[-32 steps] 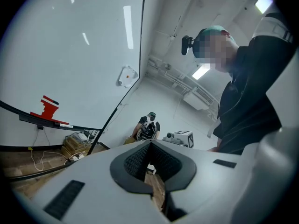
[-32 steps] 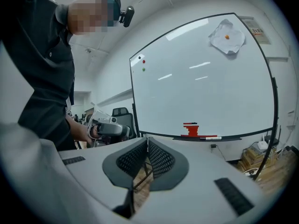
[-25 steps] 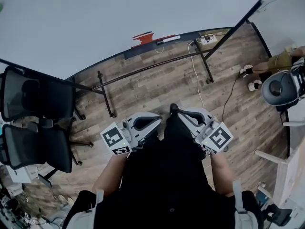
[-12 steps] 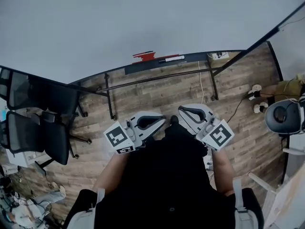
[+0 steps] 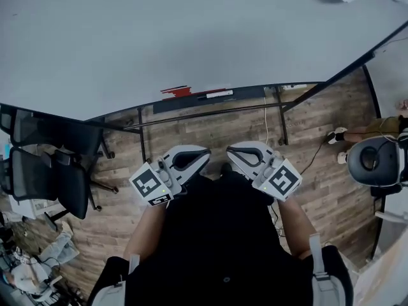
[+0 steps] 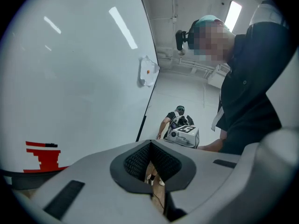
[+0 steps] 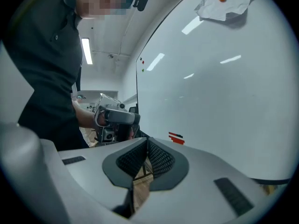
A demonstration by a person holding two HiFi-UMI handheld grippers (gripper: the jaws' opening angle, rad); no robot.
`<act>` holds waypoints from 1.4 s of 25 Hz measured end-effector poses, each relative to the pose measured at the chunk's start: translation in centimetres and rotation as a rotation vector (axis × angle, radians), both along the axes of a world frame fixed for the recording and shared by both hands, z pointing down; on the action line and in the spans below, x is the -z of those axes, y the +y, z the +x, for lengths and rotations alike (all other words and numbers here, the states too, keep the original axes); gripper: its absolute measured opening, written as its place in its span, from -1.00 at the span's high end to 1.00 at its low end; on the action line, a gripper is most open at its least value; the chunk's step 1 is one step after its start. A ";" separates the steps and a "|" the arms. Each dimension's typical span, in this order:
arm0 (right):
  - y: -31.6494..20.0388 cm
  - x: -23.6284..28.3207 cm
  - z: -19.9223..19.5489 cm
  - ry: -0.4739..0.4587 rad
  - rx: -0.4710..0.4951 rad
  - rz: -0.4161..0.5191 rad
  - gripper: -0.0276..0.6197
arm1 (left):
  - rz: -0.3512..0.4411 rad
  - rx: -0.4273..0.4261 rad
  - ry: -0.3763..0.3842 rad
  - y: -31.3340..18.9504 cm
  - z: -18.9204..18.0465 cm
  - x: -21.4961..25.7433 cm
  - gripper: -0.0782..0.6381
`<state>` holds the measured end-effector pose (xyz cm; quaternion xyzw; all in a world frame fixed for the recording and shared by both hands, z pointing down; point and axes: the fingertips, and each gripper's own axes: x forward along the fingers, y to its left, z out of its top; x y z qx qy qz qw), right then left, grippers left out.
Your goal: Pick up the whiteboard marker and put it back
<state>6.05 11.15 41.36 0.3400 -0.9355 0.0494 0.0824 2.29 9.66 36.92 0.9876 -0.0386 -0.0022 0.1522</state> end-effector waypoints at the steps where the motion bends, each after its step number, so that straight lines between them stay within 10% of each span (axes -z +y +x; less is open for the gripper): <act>1: -0.4 -0.2 0.4 -0.001 -0.002 -0.006 0.85 | 0.006 0.001 -0.008 -0.2 0.3 0.1 0.75; 35: -16.3 -5.9 -1.3 0.486 -0.158 -0.085 0.84 | 0.041 -0.097 -0.037 -14.1 -5.0 -5.0 0.75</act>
